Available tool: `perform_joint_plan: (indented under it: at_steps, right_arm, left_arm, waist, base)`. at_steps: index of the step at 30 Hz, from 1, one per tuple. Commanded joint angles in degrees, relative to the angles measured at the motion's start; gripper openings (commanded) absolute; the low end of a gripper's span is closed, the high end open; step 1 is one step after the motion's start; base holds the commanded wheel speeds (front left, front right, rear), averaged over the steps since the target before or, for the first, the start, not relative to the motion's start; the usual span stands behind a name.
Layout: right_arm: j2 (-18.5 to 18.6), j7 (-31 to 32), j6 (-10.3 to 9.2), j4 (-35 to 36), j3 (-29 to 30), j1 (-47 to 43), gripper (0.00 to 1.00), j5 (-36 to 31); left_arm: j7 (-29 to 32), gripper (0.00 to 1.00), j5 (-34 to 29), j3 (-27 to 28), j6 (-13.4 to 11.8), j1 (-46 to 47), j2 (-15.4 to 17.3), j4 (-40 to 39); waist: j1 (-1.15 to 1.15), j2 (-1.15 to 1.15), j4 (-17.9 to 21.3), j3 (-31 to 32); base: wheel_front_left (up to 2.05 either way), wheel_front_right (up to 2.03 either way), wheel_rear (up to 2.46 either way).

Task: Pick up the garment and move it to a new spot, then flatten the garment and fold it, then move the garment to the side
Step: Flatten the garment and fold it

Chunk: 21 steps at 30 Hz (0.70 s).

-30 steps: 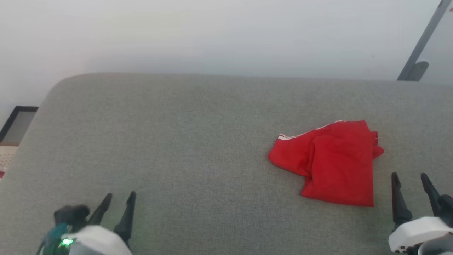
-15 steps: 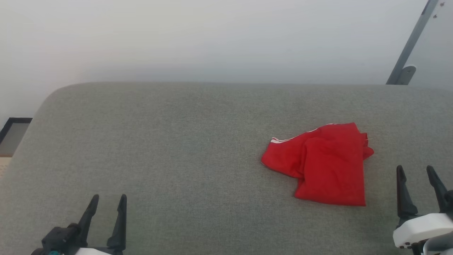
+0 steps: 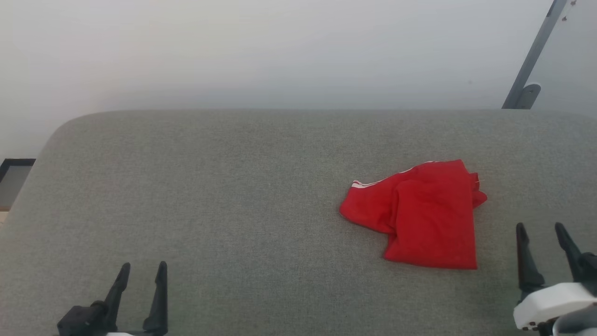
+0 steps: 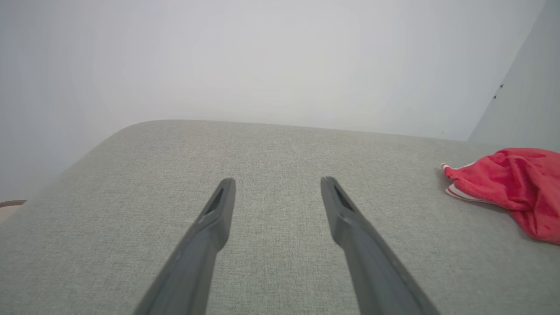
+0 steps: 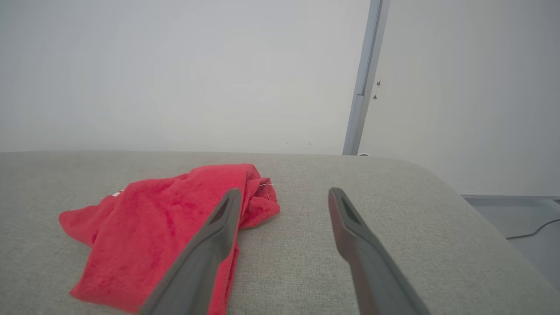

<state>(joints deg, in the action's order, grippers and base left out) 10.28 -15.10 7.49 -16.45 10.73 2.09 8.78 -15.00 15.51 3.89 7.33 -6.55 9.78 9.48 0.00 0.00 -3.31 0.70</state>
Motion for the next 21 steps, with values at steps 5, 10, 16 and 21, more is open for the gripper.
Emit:
perform_joint_plan:
  at_steps: [5,10,16,21]
  right_arm:
    - [2.5,2.2,0.0,-3.1,-3.7,2.8,1.0,1.6]
    - [9.1,13.4,0.0,-4.2,-10.8,9.3,1.0,2.7]
    - [18.4,31.4,-0.03,-5.2,-18.0,19.2,1.0,9.9]
    - [23.9,43.6,-0.02,-5.5,-24.3,25.8,1.0,18.6]
  left_arm:
    - [-0.3,1.0,-0.6,-0.4,0.2,-0.6,-1.0,0.1]
    - [-0.3,1.0,0.0,-1.6,0.1,0.8,-2.1,0.5]
    - [-0.3,1.0,0.9,-4.0,0.1,4.4,-3.3,1.5]
    - [-0.3,1.0,1.5,-5.7,0.1,7.4,-4.0,2.5]
  waist:
    - [0.0,0.0,0.1,-0.4]
    - [0.0,0.0,-0.2,-3.0]
    - [0.0,0.0,-1.9,-8.4]
    - [0.0,0.0,-3.3,-13.0]
  base:
    - [0.0,0.0,0.0]
    - [0.0,0.0,0.0]
    - [0.0,0.0,0.0]
    - [0.0,0.0,0.0]
